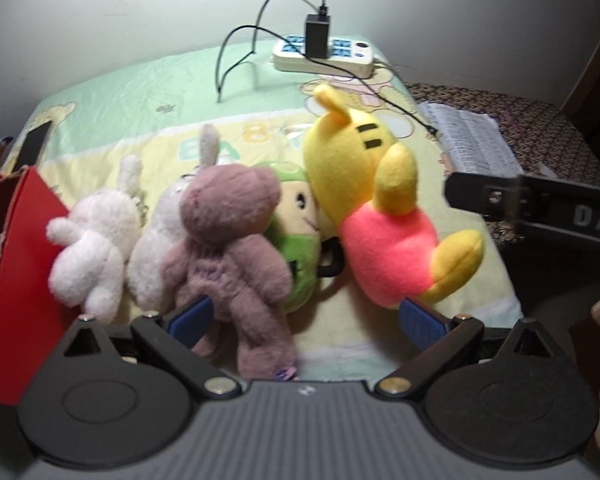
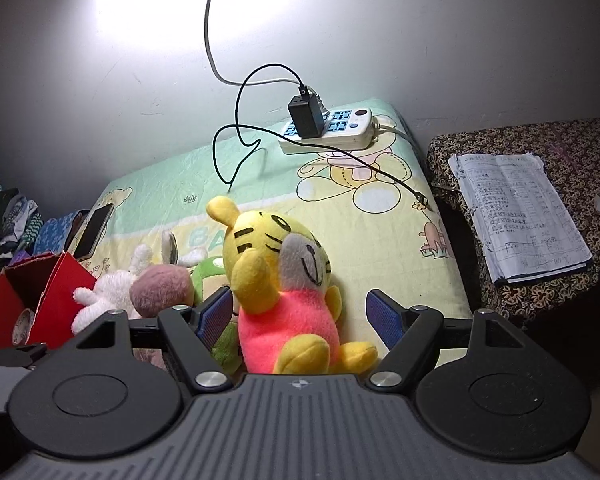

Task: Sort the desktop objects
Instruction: 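Close the right tool on the yellow tiger plush and lift it, then carry the held tiger plush with the right tool over the red box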

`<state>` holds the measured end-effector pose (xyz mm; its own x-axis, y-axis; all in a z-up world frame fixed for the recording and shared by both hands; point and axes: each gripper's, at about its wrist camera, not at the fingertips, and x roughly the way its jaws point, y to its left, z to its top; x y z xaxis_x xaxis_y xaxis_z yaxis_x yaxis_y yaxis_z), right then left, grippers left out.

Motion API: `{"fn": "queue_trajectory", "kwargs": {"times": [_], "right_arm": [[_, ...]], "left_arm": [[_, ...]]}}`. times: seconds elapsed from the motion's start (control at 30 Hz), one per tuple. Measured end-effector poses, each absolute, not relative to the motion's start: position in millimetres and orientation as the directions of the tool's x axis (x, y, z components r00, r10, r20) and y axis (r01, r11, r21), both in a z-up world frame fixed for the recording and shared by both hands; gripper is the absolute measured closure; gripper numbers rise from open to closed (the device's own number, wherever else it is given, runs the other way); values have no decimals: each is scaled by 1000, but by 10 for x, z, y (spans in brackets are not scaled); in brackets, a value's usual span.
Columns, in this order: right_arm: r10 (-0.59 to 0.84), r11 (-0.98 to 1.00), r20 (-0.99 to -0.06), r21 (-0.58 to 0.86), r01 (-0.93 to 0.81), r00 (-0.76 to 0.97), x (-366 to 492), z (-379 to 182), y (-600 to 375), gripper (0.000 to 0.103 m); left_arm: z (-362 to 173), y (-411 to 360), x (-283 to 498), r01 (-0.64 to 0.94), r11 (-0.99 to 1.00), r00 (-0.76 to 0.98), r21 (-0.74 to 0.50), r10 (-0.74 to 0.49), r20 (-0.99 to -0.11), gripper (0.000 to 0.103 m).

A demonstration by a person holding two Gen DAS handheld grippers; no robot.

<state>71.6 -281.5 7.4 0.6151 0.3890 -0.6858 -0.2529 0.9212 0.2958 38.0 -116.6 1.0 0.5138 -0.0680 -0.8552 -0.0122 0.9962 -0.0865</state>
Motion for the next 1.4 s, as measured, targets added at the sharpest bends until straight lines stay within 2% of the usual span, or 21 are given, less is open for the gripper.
{"fn": "queue_trajectory", "kwargs": {"times": [0.17, 0.4, 0.6, 0.67, 0.73, 0.8, 0.93, 1.4], "right_arm": [[466, 883, -682, 400, -246, 564, 945, -95, -2951, 32], [581, 810, -666, 532, -248, 468, 1258, -314, -2976, 33], [676, 720, -623, 673, -171, 395, 1499, -569, -3078, 26], [719, 673, -601, 728, -133, 349, 1560, -685, -3099, 24], [764, 618, -568, 780, -97, 307, 1588, -777, -3111, 25], [793, 579, -541, 812, -70, 281, 1592, -841, -3118, 29], [805, 565, -527, 822, -79, 273, 1540, -812, -3130, 35], [795, 584, -509, 789, -190, 329, 1051, -262, -3098, 39]], "left_arm": [[-83, -1157, 520, 44, 956, 514, -291, -271, -814, 6], [-119, -1263, 742, 101, 937, 521, -335, -337, -784, 6], [-240, -1367, 943, 114, 944, 500, -309, -323, -804, 6], [-271, -1372, 1006, 110, 950, 495, -292, -307, -813, 11], [-327, -1386, 1060, 117, 948, 473, -294, -314, -823, 22], [-373, -1401, 1085, 109, 955, 473, -275, -293, -831, 24], [-358, -1431, 1090, 129, 958, 491, -257, -287, -823, 33], [203, -1480, 584, 228, 952, 640, -207, -306, -705, 34]]}}
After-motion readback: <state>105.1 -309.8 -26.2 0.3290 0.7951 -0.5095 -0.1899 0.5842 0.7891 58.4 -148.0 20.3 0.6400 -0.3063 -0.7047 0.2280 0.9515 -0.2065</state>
